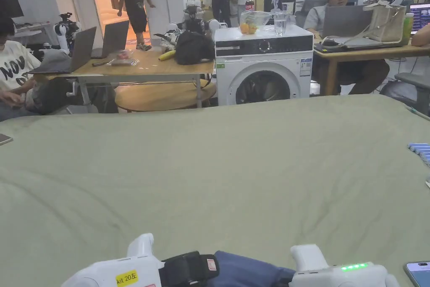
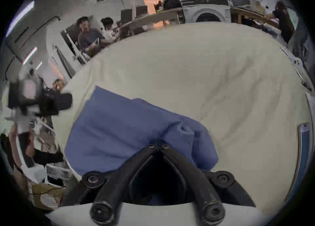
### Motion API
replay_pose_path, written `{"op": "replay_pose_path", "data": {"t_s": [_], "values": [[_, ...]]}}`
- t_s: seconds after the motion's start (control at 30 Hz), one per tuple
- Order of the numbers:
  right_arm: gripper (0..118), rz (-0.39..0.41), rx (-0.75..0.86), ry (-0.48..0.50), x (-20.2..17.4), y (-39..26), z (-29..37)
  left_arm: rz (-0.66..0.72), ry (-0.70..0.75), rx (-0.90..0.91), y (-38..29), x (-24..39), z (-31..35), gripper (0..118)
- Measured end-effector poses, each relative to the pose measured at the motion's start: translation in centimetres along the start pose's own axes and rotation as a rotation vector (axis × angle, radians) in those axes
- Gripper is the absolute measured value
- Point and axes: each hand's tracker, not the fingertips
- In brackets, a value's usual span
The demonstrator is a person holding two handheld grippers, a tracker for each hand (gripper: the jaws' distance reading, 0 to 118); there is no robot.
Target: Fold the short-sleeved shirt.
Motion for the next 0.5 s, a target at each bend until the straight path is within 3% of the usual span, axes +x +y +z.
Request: {"op": "replay_pose_path", "data": {"t_s": [0.17,0.3,0.33,0.37,0.4,0.43,0.5], "values": [[0,0.091,-0.094,-0.067,-1.5,1.8,-0.4,0.074,-0.013,-0.086,-1.0,-1.8,-3.6,78],[0,0.082,-0.095,-0.067,-1.4,1.7,-0.5,0.135,-0.119,-0.109,-1.8,-1.5,-6.5,78],[0,0.085,-0.087,-0.074,-1.5,1.4,-0.5,0.114,-0.065,-0.115,-1.9,-1.1,-7.2,74],[0,0.090,-0.073,-0.074,-1.5,1.1,-0.4,0.085,-0.016,-0.072,-1.9,-1.2,-7.2,58],[0,0.084,-0.063,-0.071,-1.4,0.9,-0.3,0.104,-0.057,-0.080,-1.8,-1.4,-7.3,45],[0,0.056,-0.050,-0.059,-1.1,0.9,-0.1,0.126,-0.063,-0.078,-1.8,-1.7,-6.9,37],[0,-0.007,-0.023,-0.005,-0.5,1.0,0.4,0.147,-0.067,-0.057,-2.0,-1.3,-6.0,33]]}}
